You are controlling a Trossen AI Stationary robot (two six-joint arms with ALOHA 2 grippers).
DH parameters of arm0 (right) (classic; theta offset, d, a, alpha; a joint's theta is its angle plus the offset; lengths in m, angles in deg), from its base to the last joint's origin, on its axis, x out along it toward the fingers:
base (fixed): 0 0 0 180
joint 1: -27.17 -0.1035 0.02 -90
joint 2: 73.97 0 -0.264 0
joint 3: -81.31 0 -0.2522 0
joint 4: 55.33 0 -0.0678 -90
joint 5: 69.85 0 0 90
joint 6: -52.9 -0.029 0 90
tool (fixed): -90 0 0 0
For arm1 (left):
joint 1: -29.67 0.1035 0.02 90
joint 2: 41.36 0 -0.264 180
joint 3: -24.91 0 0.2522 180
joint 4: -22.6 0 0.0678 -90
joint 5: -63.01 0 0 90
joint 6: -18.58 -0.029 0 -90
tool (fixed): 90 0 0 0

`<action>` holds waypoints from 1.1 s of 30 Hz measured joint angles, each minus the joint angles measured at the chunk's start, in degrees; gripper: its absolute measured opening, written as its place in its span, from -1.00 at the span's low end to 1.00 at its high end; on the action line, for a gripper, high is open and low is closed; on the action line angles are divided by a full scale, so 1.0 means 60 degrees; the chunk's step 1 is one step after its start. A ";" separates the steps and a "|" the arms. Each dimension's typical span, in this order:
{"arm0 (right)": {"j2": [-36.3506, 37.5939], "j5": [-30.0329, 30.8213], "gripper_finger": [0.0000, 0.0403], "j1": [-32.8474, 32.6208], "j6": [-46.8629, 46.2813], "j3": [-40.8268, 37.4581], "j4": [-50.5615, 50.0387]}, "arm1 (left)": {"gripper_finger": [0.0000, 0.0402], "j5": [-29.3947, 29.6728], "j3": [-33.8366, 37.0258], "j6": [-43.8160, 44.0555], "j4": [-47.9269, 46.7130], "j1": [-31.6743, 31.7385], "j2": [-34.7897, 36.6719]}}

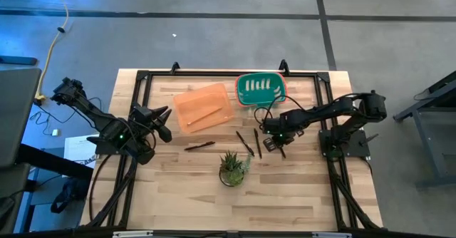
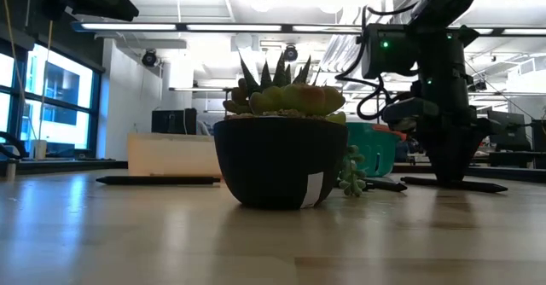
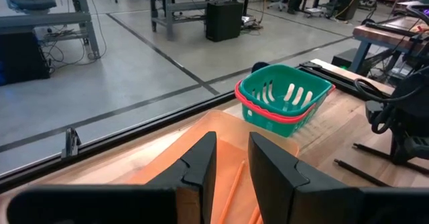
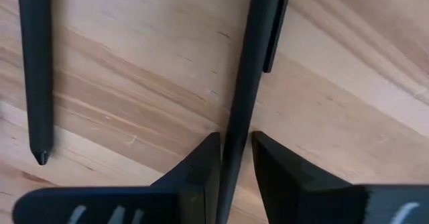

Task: Sort pens & pencils
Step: Put the black pen into the green basket

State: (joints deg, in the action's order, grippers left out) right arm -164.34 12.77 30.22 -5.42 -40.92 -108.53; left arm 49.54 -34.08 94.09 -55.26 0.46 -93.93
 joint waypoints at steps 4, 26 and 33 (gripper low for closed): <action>0.0011 0.0036 -0.80 0.0000 -0.0023 -0.0004 -0.0156 | -0.62 -0.0004 0.0000 0.0000 0.0004 0.0000 0.0000; 0.1071 -0.0004 -0.99 -0.0015 0.0129 -0.0062 -0.0515 | -0.62 -0.0004 0.0000 -0.0007 0.0000 -0.0003 0.0000; 0.1914 -0.0004 -1.00 -0.0015 0.0090 -0.0048 -0.0664 | -0.62 -0.0004 0.0000 -0.0015 -0.0004 -0.0004 0.0000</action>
State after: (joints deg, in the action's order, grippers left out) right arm -152.86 12.75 30.13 -4.87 -41.21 -112.52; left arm 49.52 -34.08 94.00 -55.28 0.44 -93.93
